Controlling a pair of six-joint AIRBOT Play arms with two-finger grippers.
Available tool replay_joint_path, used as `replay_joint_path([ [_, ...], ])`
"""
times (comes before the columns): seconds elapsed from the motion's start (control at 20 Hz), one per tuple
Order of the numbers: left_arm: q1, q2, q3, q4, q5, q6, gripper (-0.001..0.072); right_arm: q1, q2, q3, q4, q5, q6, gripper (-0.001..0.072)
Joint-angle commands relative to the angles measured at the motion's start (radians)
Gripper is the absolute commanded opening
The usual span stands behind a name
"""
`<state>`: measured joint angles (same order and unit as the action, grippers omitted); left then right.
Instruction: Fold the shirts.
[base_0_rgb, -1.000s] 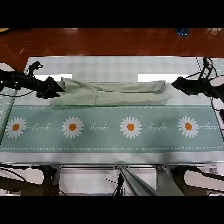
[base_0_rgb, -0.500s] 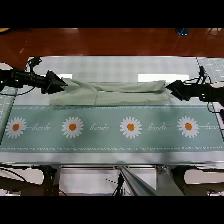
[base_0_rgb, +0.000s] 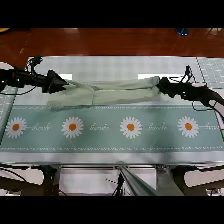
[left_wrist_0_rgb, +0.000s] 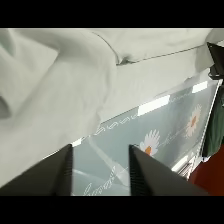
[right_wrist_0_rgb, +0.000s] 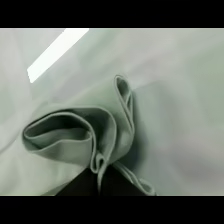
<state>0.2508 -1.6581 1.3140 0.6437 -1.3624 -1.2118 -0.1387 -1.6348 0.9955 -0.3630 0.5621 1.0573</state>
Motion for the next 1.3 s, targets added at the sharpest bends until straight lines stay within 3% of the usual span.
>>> replay_joint_path([
  [0.0,-0.009,0.001,0.001,-0.019,-0.01,0.0,0.0249,0.017,0.049,0.001,0.066,0.005,-0.082,0.0025],
  [0.1,-0.024,0.001,0.001,-0.06,-0.012,0.001,0.0084,0.017,0.136,0.001,0.038,0.064,-0.118,0.0024],
  [0.2,-0.063,0.001,0.001,-0.092,-0.01,0.028,0.0022,0.017,0.247,0.001,-0.012,0.106,-0.115,0.0024],
  [0.3,-0.126,0.001,0.001,-0.107,0.0,0.031,0.0022,0.018,0.362,0.001,-0.074,0.143,-0.074,0.0024],
  [0.6,-0.424,0.001,0.001,-0.107,0.187,0.03,0.0022,0.035,0.672,0.001,-0.494,0.288,0.246,0.0024],
  [0.8,-0.594,0.0,0.0,-0.107,0.256,0.021,0.0022,0.1,0.785,0.001,-0.681,0.376,0.412,0.0024],
  [1.1,-0.784,-0.023,0.0,-0.106,0.382,0.021,0.0022,0.212,0.914,0.001,-0.759,0.438,0.573,0.0024],
  [1.25,-0.841,-0.068,0.0,-0.106,0.405,-0.018,0.0022,0.23,1.002,0.001,-0.774,0.466,0.649,0.0024],
])
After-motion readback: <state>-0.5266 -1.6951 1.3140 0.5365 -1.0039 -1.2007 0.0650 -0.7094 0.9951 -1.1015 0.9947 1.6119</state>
